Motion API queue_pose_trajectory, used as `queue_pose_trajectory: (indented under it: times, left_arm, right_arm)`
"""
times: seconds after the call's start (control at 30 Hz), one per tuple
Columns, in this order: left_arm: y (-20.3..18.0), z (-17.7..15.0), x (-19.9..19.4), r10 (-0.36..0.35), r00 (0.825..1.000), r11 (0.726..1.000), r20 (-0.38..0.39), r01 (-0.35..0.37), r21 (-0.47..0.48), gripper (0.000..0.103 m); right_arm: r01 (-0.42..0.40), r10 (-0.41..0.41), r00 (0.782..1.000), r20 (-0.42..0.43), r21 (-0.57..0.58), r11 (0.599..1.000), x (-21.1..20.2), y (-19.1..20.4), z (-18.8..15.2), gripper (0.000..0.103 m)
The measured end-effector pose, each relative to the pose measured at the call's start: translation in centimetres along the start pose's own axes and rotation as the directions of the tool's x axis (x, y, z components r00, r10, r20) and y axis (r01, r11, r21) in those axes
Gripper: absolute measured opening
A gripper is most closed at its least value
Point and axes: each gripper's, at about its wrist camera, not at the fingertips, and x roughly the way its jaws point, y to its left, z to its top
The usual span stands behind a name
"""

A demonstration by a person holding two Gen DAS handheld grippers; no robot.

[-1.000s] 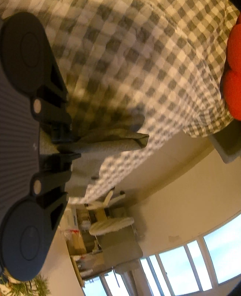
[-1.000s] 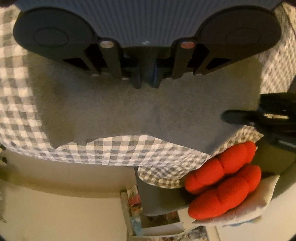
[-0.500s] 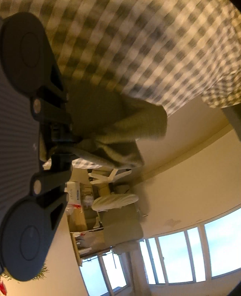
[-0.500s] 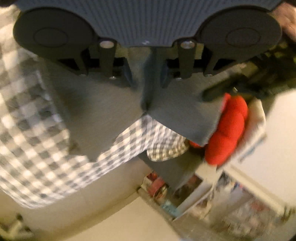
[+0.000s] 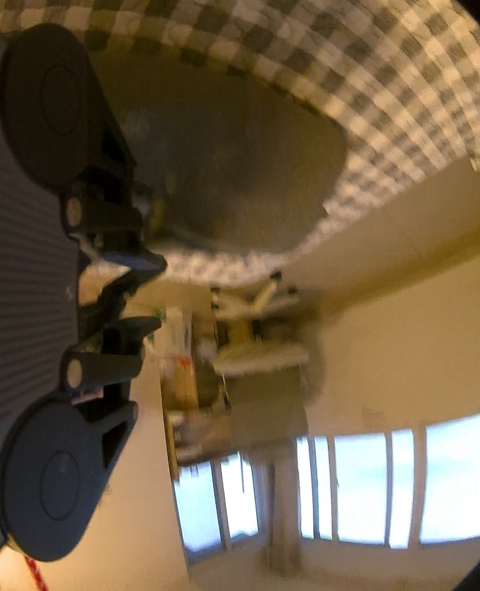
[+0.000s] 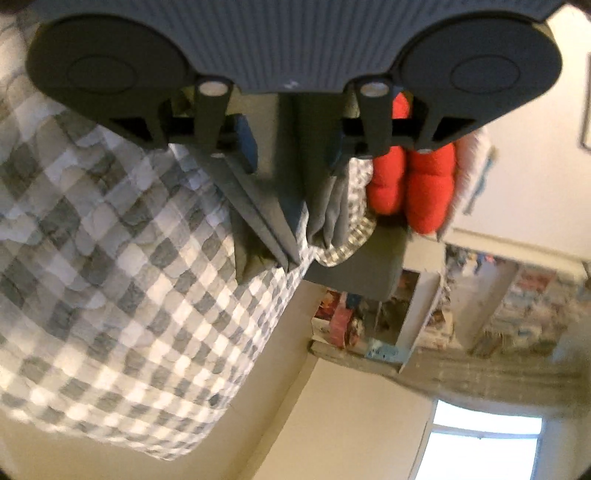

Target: Fold clothes

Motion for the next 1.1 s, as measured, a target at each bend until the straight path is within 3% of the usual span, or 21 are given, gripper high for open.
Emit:
queue_pose_trajectory:
  times: [0.1, 0.23, 0.33, 0.47, 0.7, 0.73, 0.77, 0.87, 1.0, 1.1]
  left_arm:
    - [-0.5, 0.3, -2.0, -0.032, 0.998, 0.999, 0.050, 0.030, 0.033, 0.033]
    - [-0.1, 0.4, -3.1, 0.056, 0.997, 0.994, 0.057, -0.061, 0.091, 0.033]
    - [0.7, 0.2, -1.9, 0.128, 0.991, 0.983, -0.035, -0.123, 0.135, 0.030]
    - [2.0, -1.7, 1.0, 0.206, 0.963, 0.961, -0.173, -0.166, 0.219, 0.022]
    - [2.7, -4.0, 4.3, 0.231, 0.932, 0.935, -0.279, -0.134, 0.327, 0.020]
    - [2.6, -3.9, 4.2, 0.228, 0.932, 0.935, -0.283, -0.129, 0.329, 0.020]
    - [2.5, -3.8, 4.1, 0.225, 0.931, 0.936, -0.287, -0.124, 0.330, 0.020]
    - [1.9, -2.8, 3.0, 0.183, 0.940, 0.943, -0.288, -0.086, 0.320, 0.019]
    - [0.4, -1.6, 0.4, 0.086, 0.968, 0.940, -0.236, 0.000, 0.342, 0.019]
    - [0.4, -0.9, -1.3, 0.034, 0.985, 0.936, -0.167, 0.026, 0.350, 0.019]
  right_arm:
    - [-0.029, 0.029, 1.000, 0.007, 0.043, 0.999, -0.5, -0.1, 0.3, 0.053]
    - [-0.035, 0.035, 0.999, -0.001, 0.036, 0.999, -0.5, 0.2, 0.4, 0.054]
    - [-0.015, 0.015, 1.000, -0.019, 0.013, 1.000, 0.2, 0.7, 0.3, 0.054]
    - [0.002, -0.003, 0.999, -0.040, -0.023, 1.000, 1.5, 1.7, -0.1, 0.054]
    - [0.120, -0.131, 0.991, -0.034, -0.227, 0.966, 3.3, 4.1, -1.0, 0.055]
    - [0.138, -0.151, 0.988, -0.035, -0.254, 0.957, 3.6, 4.2, -1.2, 0.049]
    - [0.157, -0.175, 0.984, -0.036, -0.287, 0.945, 3.9, 4.2, -1.5, 0.036]
    - [0.187, -0.209, 0.977, -0.027, -0.351, 0.918, 4.1, 4.4, -1.8, 0.015]
    - [0.107, -0.128, 0.991, -0.046, -0.327, 0.939, 3.3, 4.5, -1.2, 0.014]
    - [0.051, -0.070, 0.996, -0.054, -0.296, 0.954, 2.6, 4.5, -0.6, 0.014]
